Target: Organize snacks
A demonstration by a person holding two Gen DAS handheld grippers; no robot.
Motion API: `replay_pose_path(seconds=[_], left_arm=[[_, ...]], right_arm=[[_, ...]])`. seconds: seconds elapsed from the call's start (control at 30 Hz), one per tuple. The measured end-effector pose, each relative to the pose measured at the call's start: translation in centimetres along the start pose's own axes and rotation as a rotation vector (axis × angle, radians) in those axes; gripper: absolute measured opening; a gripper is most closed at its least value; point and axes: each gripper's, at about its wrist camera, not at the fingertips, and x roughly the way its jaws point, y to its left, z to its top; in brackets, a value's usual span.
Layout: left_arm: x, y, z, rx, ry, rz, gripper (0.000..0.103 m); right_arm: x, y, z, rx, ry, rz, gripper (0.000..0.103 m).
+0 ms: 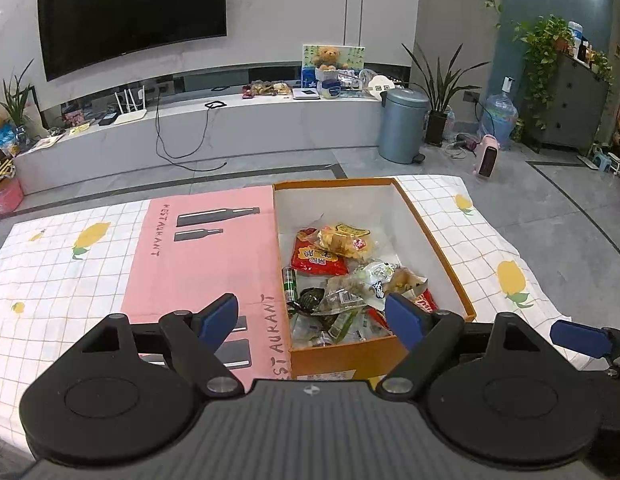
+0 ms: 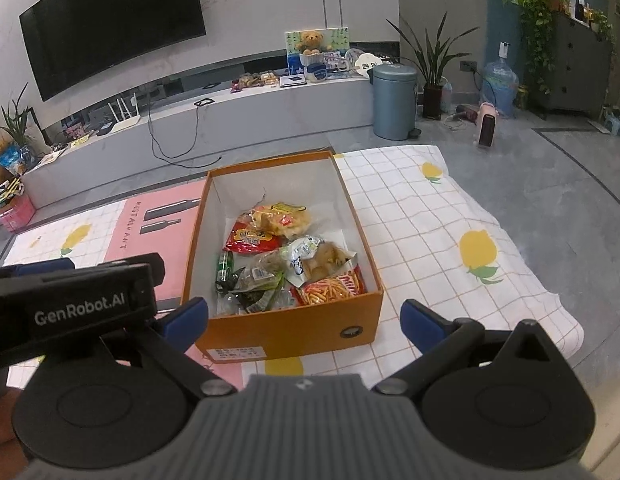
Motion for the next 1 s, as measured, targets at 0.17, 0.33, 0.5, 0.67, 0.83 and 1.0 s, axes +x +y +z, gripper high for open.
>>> replay_pose_path(seconds=[0.17,0.33,0.5,0.67,0.83,1.0], left_arm=[[-0.2,-0.2,-0.2,0.008,0.005,-0.015,0.097],[-0.7,-0.3,-0.2,0.016,0.001,-0.018,0.097],[-1.5,-0.4,-0.2,0.016,-0.011,-0.012,0.097],[-1.9,-0.4,-0.3,0.018,-0.008,-0.006,0.097],[-1.9,-0.3,-0.5,0.014,0.008,0.0,0.097],[-1.9,-0.1,-0.8,0.005,0.021,0.0,0.097]], right_arm=[[0.1,0.4,-0.3,-0.005,-0.001,-0.013,0.1],[-0.2,0.3,-0.5,-0.001,-0.009,-0.007,0.1],[-0.7,0.4,-0.6,0.005,-0.016,0.004,0.1],[-1.1,0.4,-0.8,0.006,-0.015,0.011,0.1],[-1.2,0.6,-1.2,-0.002,-0.001,0.011,0.1],[-1.3,0.6,-1.4,-0.013,0.012,0.011,0.1]])
